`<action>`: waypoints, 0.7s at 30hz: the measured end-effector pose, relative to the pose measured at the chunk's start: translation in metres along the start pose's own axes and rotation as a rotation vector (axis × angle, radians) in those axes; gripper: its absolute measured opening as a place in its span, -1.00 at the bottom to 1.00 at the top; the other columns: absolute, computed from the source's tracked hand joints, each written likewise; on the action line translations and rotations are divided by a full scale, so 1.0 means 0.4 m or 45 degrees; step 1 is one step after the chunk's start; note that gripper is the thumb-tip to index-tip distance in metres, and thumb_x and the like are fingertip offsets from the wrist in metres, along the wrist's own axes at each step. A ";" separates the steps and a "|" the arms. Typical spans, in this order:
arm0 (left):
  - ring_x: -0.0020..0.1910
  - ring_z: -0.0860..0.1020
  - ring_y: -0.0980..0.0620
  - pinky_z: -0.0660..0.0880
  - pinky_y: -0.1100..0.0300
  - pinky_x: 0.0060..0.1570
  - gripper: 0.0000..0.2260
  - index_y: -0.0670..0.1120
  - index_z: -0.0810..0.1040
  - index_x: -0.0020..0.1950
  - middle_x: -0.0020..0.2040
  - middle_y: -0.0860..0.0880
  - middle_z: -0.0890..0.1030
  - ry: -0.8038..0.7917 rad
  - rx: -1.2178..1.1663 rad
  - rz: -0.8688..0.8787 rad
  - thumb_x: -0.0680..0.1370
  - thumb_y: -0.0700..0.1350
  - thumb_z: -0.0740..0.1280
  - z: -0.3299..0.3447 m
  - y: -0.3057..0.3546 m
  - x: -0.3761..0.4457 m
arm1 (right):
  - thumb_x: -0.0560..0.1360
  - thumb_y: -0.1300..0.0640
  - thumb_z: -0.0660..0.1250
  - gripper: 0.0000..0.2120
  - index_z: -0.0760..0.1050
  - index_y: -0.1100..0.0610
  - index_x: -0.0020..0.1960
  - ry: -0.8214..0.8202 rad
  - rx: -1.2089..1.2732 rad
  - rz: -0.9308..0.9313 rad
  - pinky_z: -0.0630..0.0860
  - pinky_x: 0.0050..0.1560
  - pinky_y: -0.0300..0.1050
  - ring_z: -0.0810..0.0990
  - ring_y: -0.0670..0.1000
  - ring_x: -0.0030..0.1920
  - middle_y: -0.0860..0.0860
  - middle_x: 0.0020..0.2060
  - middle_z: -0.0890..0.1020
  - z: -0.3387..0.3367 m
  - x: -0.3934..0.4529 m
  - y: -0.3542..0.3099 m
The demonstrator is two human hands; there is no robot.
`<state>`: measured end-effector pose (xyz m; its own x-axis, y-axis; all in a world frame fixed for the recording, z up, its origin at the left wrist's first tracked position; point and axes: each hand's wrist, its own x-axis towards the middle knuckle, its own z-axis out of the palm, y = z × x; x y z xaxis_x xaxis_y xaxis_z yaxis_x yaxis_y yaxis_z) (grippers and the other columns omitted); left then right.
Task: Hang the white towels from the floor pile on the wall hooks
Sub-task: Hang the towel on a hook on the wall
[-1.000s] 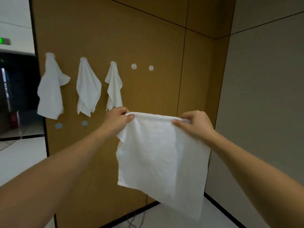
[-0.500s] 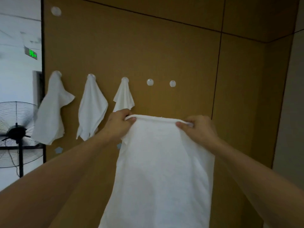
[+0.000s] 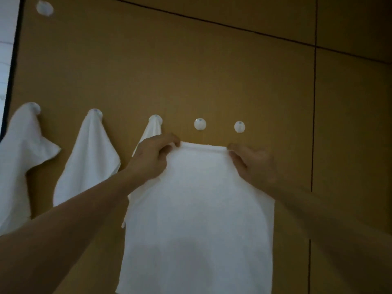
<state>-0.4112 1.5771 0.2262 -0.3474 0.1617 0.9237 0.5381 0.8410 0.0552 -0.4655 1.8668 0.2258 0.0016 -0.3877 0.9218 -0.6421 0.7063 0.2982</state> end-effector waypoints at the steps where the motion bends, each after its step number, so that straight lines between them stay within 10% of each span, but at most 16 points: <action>1: -0.02 0.53 0.07 0.47 0.23 -0.03 -0.60 0.11 0.61 0.14 0.03 0.08 0.60 -0.001 0.053 0.065 0.56 -0.35 0.21 0.016 -0.042 0.038 | 0.45 0.29 0.41 -0.80 0.65 0.18 0.07 -0.010 -0.064 -0.148 0.43 -0.43 -0.22 0.50 0.06 -0.48 0.05 -0.43 0.56 0.039 0.026 0.036; 8: -0.22 0.50 -0.02 0.33 0.17 -0.35 -0.59 0.53 0.40 -0.07 -0.18 0.14 0.47 -0.062 0.360 0.034 0.58 -0.09 0.28 0.141 -0.235 0.304 | 0.39 0.24 0.50 -0.67 0.65 0.12 0.15 -0.175 -0.414 -0.280 0.43 -0.50 -0.08 0.54 0.18 -0.47 0.16 -0.40 0.56 0.284 0.222 0.240; 14: -0.12 0.46 -0.16 0.32 0.10 -0.15 -0.46 0.19 0.53 0.33 -0.08 0.00 0.33 0.029 0.648 0.093 0.46 -0.31 0.24 0.217 -0.298 0.473 | 0.61 0.12 0.19 -0.68 0.56 -0.07 0.30 -0.207 -0.175 0.234 0.45 0.09 -0.10 0.59 0.10 0.17 -0.01 0.19 0.65 0.424 0.380 0.331; 21: -0.02 0.54 -0.17 0.37 -0.08 -0.05 -0.59 0.00 0.54 0.22 0.11 -0.04 0.50 0.189 0.634 -0.112 0.43 -0.28 0.20 0.348 -0.340 0.435 | 0.48 0.19 0.22 -0.68 0.69 -0.12 -0.03 -0.216 0.299 0.497 0.57 0.05 -0.10 0.61 -0.15 0.06 -0.25 0.00 0.68 0.501 0.361 0.365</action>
<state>-0.6518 1.5627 0.3266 -0.2431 0.0349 0.9694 0.0692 0.9974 -0.0185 -0.7126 1.7953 0.3528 -0.3866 -0.2253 0.8943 -0.7254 0.6731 -0.1440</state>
